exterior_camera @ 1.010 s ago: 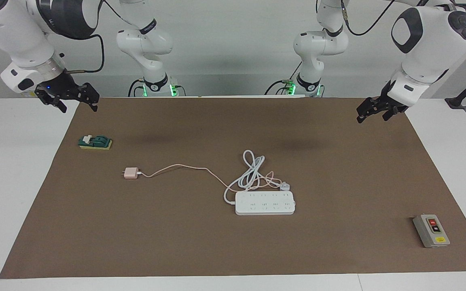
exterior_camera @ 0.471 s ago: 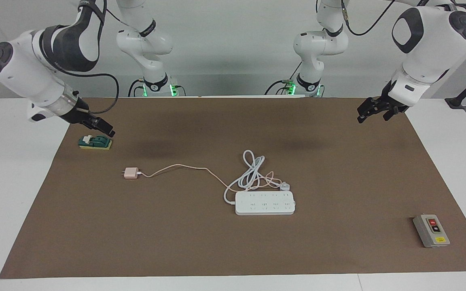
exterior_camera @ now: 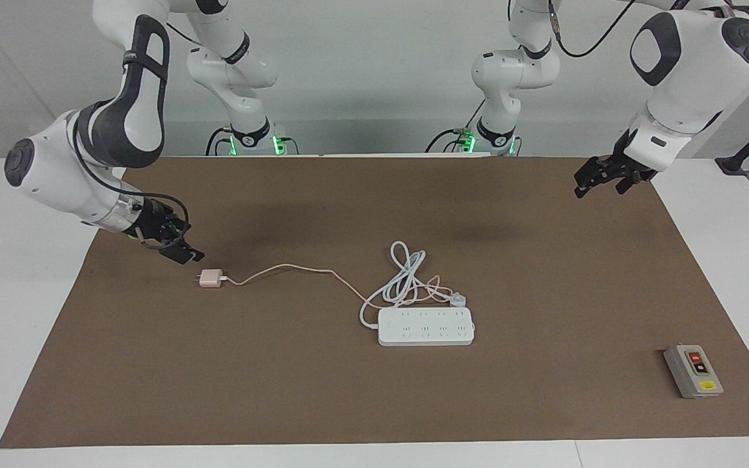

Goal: Plug charger into power strip
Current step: 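Move the right gripper over the pink charger plug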

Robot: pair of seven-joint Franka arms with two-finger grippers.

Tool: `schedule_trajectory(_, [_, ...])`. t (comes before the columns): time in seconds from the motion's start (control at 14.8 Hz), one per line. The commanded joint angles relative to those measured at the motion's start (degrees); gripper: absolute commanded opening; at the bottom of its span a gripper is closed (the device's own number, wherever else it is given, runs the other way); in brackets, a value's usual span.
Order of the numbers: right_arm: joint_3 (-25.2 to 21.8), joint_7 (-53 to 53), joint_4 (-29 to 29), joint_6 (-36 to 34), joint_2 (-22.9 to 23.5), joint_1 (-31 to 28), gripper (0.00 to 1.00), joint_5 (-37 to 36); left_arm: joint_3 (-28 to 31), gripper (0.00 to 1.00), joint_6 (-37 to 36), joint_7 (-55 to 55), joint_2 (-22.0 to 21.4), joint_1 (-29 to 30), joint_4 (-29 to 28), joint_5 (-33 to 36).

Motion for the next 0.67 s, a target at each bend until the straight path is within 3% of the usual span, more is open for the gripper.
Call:
schedule_trajectory(0.0, [0.5, 2.0, 0.1, 2.7, 6.1, -2.7, 1.0, 5.4, 0.0, 1.0, 0.1, 0.1, -0.9, 0.1, -0.6, 1.1])
schedule_trajectory(0.34, [0.4, 6.2, 2.1, 2.9, 11.7, -4.0, 1.0, 12.9, 0.6, 1.0, -0.1, 0.2, -0.9, 0.4, -0.6, 1.1])
schedule_trajectory(0.61, [0.4, 7.1, 2.8, 3.5, 14.0, -5.6, 1.0, 13.5, 0.4, 1.0, 0.4, 0.2, -0.9, -0.5, -0.5, 1.1])
